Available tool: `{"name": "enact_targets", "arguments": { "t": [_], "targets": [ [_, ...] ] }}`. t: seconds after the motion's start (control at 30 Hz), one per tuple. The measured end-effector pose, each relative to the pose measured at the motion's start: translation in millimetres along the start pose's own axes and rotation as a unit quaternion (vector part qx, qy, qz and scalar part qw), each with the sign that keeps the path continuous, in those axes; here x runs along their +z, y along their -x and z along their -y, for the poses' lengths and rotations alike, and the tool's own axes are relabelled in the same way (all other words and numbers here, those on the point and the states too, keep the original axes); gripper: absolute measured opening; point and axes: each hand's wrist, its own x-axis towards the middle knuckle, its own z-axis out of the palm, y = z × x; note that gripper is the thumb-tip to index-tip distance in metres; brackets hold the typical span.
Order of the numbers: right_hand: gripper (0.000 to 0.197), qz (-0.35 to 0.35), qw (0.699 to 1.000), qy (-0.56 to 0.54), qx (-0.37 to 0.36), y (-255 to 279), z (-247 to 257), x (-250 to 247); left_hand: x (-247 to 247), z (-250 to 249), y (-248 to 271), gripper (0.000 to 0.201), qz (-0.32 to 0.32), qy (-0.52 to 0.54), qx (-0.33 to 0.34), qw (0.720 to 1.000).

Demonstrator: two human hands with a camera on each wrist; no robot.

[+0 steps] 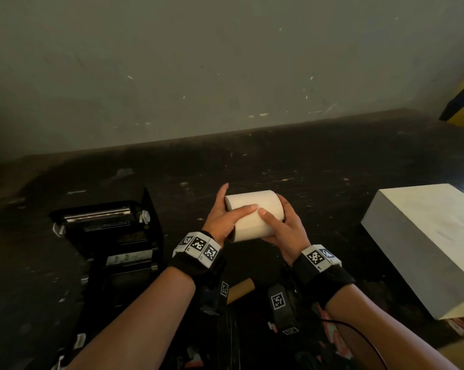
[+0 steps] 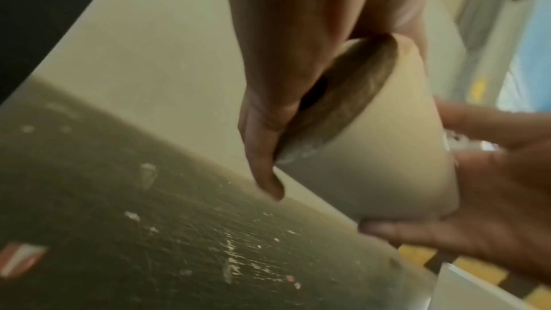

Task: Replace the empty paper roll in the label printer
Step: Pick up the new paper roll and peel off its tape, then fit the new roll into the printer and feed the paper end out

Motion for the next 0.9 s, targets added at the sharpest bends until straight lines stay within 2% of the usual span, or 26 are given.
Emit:
{"name": "enact_targets", "arguments": {
  "t": [0.07, 0.17, 0.3, 0.43, 0.5, 0.57, 0.63, 0.77, 0.83, 0.9],
  "targets": [
    [0.064, -0.002, 0.999, 0.023, -0.022, 2, -2, 1, 1, 3, 3, 0.087, -0.015, -0.028, 0.050, 0.998],
    [0.067, -0.001, 0.994, 0.094, -0.055, 2, -2, -1, 2, 6, 4, 0.076, -0.009, -0.036, 0.077, 0.996],
    [0.069, -0.001, 0.990, 0.129, -0.049, 0, 1, -6, 2, 8, 1, 0.074, 0.023, -0.064, 0.074, 0.995],
    [0.060, 0.045, 0.987, 0.151, -0.012, -2, 9, -17, 1, 11, -3, 0.058, 0.012, -0.034, 0.052, 0.998],
    [0.058, 0.033, 0.981, 0.189, 0.009, -5, 12, -30, -2, 14, -5, 0.056, 0.016, -0.021, 0.028, 0.999],
    [0.058, -0.028, 0.957, 0.290, 0.008, -4, 8, -51, -7, 19, -4, 0.054, 0.015, -0.013, 0.008, 1.000],
    [0.062, -0.072, 0.911, 0.404, 0.033, -3, -4, -75, -16, 26, -5, 0.049, 0.004, -0.001, -0.015, 1.000],
    [0.068, -0.014, 0.841, 0.504, 0.197, 1, -52, -101, -29, 38, -6, 0.041, -0.016, 0.007, -0.042, 0.999],
    [0.065, 0.017, 0.816, 0.527, 0.235, 0, -74, -100, -32, 41, -7, 0.041, -0.021, 0.000, -0.045, 0.999],
    [0.062, 0.029, 0.803, 0.544, 0.240, -3, -91, -97, -33, 43, -6, 0.041, -0.023, -0.005, -0.045, 0.999]
  ]
}}
